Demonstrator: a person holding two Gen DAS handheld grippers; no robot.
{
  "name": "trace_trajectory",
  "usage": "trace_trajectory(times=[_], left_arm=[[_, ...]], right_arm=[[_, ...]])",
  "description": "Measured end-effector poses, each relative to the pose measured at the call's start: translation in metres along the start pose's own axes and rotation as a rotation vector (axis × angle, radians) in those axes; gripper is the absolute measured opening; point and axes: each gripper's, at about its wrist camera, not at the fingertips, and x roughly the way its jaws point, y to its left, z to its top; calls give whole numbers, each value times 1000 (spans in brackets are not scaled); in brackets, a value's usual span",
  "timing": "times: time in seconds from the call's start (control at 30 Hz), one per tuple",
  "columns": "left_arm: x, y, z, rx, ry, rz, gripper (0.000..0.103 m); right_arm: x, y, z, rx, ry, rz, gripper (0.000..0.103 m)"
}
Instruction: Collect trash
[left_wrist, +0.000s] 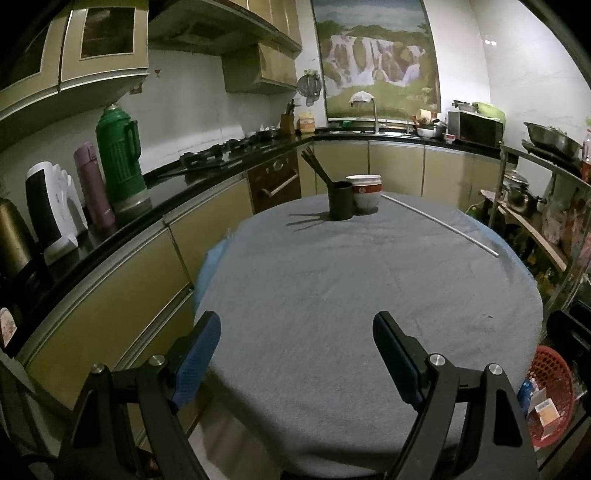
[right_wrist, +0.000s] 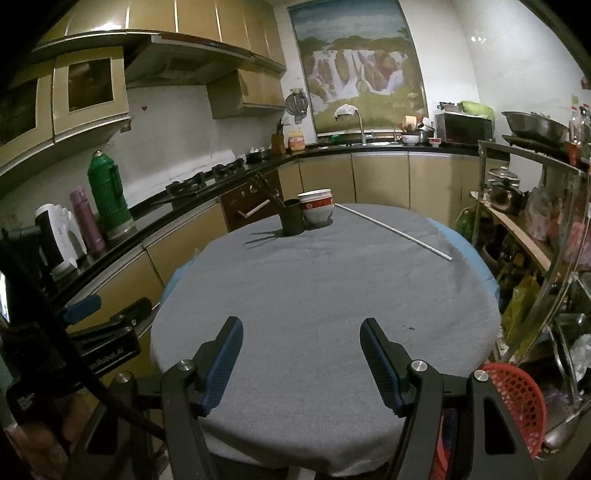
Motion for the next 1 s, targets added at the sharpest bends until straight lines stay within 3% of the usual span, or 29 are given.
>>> trace_trajectory(times=[0.63, 1.0], left_arm=[[9, 1, 5, -7, 12, 18, 85], [50, -6, 13, -1, 52, 29, 85]], right_arm=[[13, -10, 4, 13, 10, 23, 69], [51, -18, 17, 21, 34, 33, 69]])
